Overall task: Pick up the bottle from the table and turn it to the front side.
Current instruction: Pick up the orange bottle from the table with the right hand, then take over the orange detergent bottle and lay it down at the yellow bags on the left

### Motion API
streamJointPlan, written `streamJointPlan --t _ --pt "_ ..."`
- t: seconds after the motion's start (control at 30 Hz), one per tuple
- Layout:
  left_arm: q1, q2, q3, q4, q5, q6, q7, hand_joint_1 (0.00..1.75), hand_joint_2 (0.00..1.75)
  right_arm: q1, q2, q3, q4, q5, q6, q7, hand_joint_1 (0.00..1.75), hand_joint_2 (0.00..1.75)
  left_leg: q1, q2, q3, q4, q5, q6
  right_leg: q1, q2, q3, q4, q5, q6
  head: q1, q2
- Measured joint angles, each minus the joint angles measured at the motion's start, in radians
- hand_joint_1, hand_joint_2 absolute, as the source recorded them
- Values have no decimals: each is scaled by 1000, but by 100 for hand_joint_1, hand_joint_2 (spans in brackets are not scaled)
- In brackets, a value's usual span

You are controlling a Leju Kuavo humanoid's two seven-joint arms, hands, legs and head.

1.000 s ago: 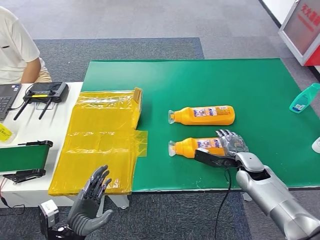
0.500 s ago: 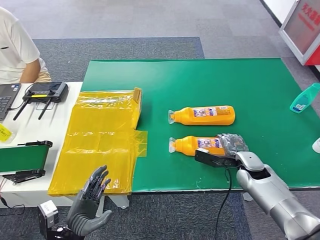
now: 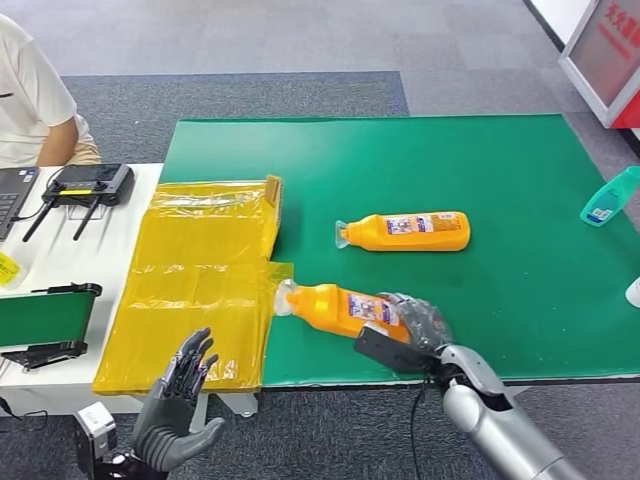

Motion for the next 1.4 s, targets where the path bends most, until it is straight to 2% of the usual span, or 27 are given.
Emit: streamJointPlan --t 0.13,0.27,0.5,0.67,0.93,1.17,1.4 --pt "3 -16 4 -21 -33 39 0 0 175 116 71 -29 -141 -115 12 -46 175 175 0 0 -3 0 0 0 0 0 -3 0 -1 0 0 0" --pt "4 -34 8 -30 32 6 -1 0 175 201 130 -39 -236 -190 25 -85 175 175 0 0 -4 0 -1 1 0 0 -4 0 -2 1 0 0" --pt "-8 -60 -4 -35 56 29 -9 0 175 276 204 -28 -291 -297 59 -134 175 175 0 0 -4 0 -2 1 -1 0 -5 0 -2 1 0 0" --pt "-35 -69 -35 -33 126 19 5 0 175 289 225 -22 -302 -365 76 -156 175 175 0 0 -4 0 -2 1 -1 0 -5 0 -2 1 0 0" --pt "-148 -71 -139 -3 185 25 27 0 175 269 248 8 -268 -435 65 -195 175 175 0 0 -4 0 -2 1 -1 0 -5 0 -1 1 0 0" --pt "-249 -71 -226 48 212 -18 34 0 175 243 248 37 -224 -446 49 -221 175 175 0 0 -4 0 -1 1 -1 0 -5 0 -1 1 0 0" --pt "-290 -71 -259 79 202 -11 44 0 175 240 247 40 -206 -436 24 -238 175 175 0 0 -4 0 -2 1 -1 0 -5 0 -1 1 0 0"
